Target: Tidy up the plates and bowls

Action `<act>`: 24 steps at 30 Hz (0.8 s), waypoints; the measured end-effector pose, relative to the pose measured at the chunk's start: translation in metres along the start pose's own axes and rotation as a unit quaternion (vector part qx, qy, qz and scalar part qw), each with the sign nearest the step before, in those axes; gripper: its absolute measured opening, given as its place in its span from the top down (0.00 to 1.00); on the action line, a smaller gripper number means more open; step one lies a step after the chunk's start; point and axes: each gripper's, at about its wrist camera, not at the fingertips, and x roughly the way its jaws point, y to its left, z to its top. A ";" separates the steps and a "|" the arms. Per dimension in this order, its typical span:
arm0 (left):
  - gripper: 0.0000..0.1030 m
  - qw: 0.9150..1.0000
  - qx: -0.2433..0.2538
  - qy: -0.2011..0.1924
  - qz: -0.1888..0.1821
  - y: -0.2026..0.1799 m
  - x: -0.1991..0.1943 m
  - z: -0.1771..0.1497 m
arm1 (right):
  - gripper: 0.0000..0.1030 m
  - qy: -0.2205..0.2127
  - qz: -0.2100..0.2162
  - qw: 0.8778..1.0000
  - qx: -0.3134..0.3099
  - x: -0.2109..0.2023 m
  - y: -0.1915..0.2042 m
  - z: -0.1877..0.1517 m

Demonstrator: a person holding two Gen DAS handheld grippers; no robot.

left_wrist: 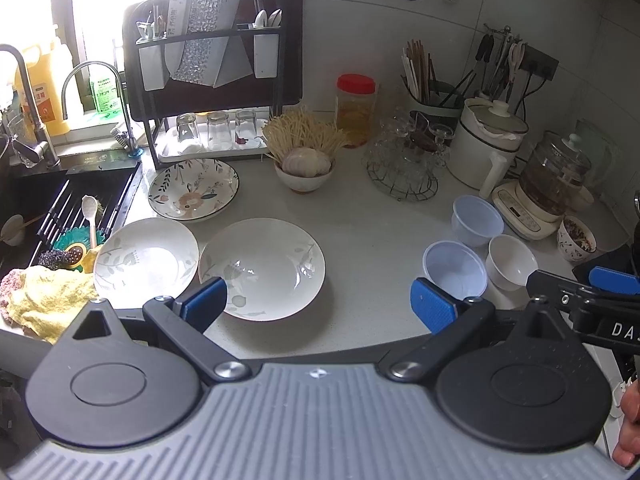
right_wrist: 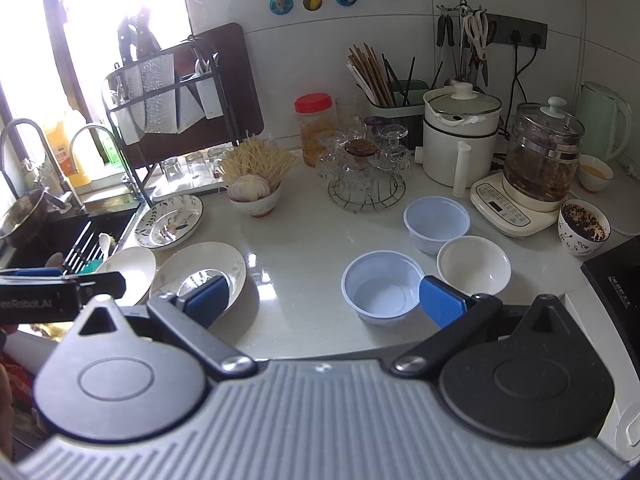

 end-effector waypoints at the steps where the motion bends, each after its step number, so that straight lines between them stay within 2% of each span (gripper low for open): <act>1: 0.03 1.000 0.000 0.000 0.000 0.000 0.000 0.000 | 0.00 0.001 -0.001 1.000 0.001 0.000 -0.001 0.000; 24: 0.03 1.000 0.008 -0.004 -0.003 0.000 -0.008 0.002 | 0.00 -0.005 -0.001 1.000 0.002 -0.009 0.000 0.001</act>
